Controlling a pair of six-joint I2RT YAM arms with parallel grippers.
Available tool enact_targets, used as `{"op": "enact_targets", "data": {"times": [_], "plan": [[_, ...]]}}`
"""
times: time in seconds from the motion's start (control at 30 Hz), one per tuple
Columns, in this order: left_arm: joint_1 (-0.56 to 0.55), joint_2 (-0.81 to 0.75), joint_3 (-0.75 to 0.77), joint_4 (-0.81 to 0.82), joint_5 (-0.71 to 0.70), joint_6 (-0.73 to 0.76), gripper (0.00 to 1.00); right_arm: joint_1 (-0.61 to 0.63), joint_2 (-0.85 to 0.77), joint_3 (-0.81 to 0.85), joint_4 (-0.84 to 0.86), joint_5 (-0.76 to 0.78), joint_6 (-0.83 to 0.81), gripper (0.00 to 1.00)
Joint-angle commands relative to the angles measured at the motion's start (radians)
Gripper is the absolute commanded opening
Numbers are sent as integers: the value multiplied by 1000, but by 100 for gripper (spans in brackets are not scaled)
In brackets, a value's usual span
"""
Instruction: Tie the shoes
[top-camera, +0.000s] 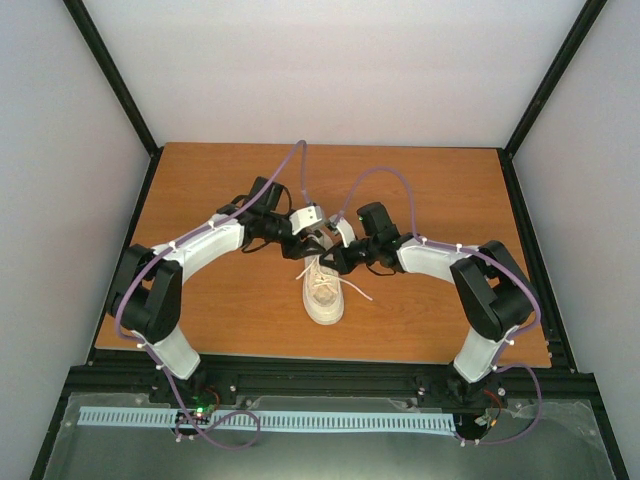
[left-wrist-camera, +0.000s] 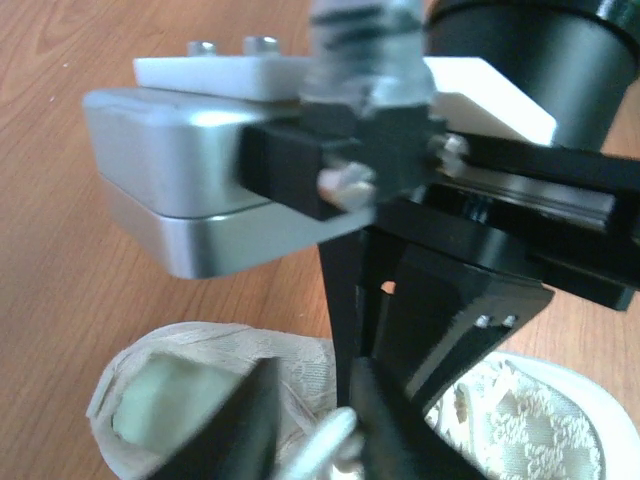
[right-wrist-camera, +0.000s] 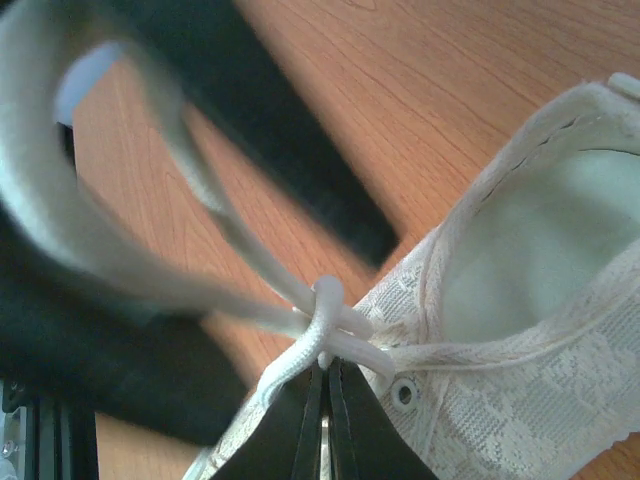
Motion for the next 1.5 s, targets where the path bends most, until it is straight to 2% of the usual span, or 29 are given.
{"op": "enact_targets", "data": {"times": [0.0, 0.2, 0.7, 0.93, 1.47], "plan": [[-7, -33, 22, 52, -52, -60, 4, 10, -17, 24, -8, 16, -18, 3], [21, -81, -37, 16, -47, -29, 1, 3, -65, -13, -13, 103, -12, 3], [46, -42, -97, -58, -131, 7, 1, -59, -156, -132, 5, 225, 73, 3], [66, -29, -107, -118, -186, 27, 1, -99, -195, -191, -13, 243, 77, 3], [141, 29, -96, -173, -216, 30, 1, -188, -250, -292, -38, 239, 69, 3]]}}
